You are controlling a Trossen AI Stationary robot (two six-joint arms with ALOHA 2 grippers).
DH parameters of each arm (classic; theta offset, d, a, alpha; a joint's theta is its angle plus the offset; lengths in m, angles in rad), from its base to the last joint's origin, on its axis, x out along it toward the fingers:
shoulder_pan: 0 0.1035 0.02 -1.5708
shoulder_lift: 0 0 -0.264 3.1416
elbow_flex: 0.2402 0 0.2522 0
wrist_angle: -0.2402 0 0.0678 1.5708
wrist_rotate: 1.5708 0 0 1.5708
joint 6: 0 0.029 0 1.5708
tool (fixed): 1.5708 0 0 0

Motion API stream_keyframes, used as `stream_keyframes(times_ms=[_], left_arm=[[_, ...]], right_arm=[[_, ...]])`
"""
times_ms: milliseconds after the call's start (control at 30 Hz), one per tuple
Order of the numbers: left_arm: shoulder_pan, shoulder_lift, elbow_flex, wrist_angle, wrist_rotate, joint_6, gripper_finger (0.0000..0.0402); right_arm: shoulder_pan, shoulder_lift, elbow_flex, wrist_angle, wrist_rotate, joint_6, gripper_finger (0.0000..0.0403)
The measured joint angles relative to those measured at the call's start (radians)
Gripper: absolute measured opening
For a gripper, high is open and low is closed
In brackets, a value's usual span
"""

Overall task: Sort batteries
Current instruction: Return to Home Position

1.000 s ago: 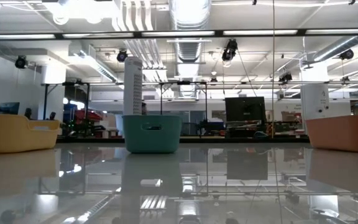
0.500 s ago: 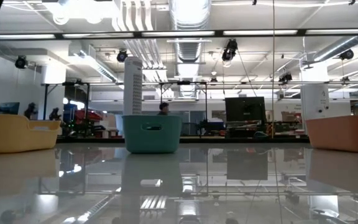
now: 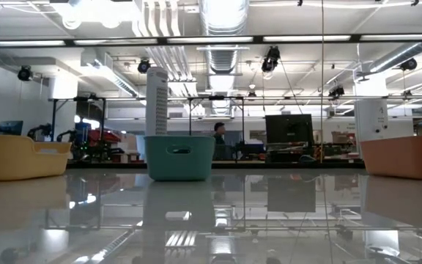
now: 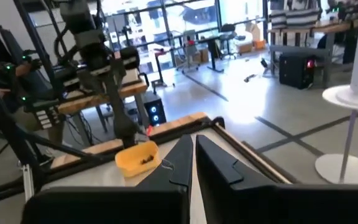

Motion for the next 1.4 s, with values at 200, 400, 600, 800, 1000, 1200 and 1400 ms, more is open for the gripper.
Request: stream_keyframes(times_ms=[200,400,600,800,1000,1200,1400], left_arm=[[0.014,-0.396,-0.508,0.216,-0.172,-0.010,0.0153],[0.015,-0.671,-0.815,0.190,-0.307,-0.040,0.0153],[0.014,-0.836,-1.019,0.198,-0.282,-0.229,0.0153],[0.013,-0.963,-1.220,0.488,-0.162,-0.155,0.0153],[0.014,-1.132,-1.382,0.624,-0.161,-0.063,0.0153],[0.015,-1.309,-1.510,0.706,-0.166,0.042,0.0153],[0.015,-1.418,-1.613,0.898,-0.166,-0.003,0.0153]], right_arm=[[0.000,0.005,-0.047,-0.001,0.001,0.016,0.0013],[0.000,0.026,-0.195,-0.005,0.003,0.114,0.0013],[0.000,0.019,-0.386,0.225,0.003,0.065,0.0013],[0.003,-0.023,-0.572,0.480,-0.063,-0.032,0.0013],[0.053,-0.067,-0.665,0.477,-0.104,-0.027,0.0013],[0.082,-0.186,-0.680,0.483,-0.096,-0.121,0.0013],[0.086,-0.373,-0.831,0.590,-0.130,-0.098,0.0013]])
